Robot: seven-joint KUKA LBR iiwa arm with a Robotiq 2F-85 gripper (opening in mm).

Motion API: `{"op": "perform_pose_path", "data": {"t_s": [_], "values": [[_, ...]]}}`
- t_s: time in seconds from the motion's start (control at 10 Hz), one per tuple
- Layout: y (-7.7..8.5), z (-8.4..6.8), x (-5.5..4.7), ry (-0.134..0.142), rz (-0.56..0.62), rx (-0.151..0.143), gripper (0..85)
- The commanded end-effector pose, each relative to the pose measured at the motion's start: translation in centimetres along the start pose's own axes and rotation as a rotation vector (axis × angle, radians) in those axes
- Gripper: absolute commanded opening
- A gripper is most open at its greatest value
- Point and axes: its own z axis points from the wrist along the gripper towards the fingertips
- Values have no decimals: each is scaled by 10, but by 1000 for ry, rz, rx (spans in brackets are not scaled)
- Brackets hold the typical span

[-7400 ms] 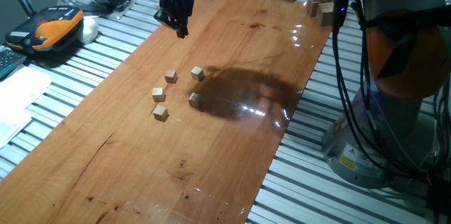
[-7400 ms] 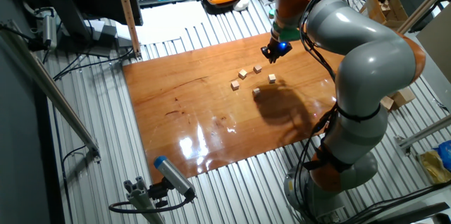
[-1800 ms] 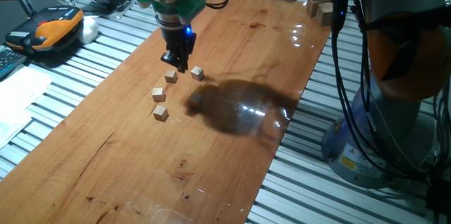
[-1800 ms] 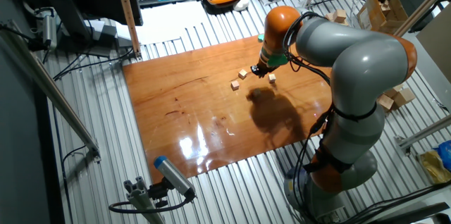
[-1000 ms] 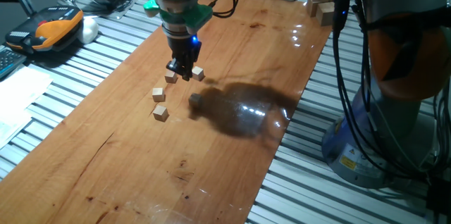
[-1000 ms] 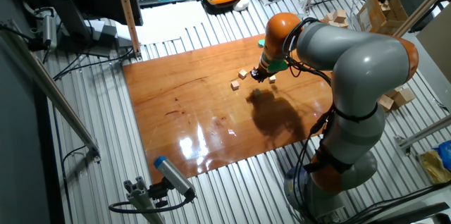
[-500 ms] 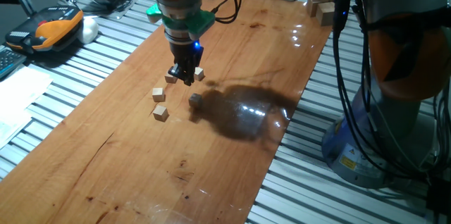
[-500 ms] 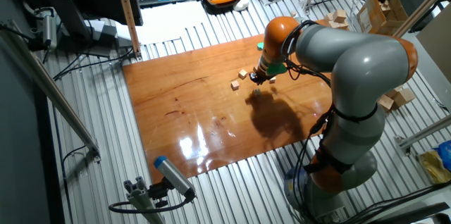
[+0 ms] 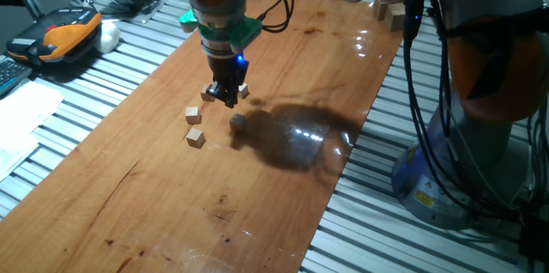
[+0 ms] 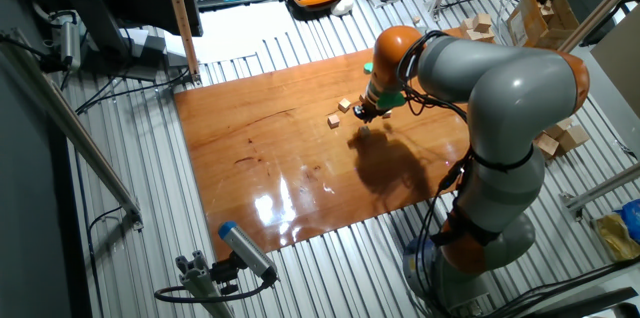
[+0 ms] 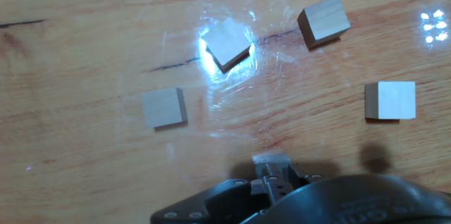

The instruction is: Stack the blocks in a vertical line of five

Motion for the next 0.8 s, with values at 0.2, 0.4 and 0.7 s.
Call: {"op": "perform_pose_path", "data": {"t_s": [0.2,0.4,0.7], "values": [[0,4,0,0,2,-1,0],[0,7,2,0,4,0,0],[3,11,5,21,24,-5,0]]}}
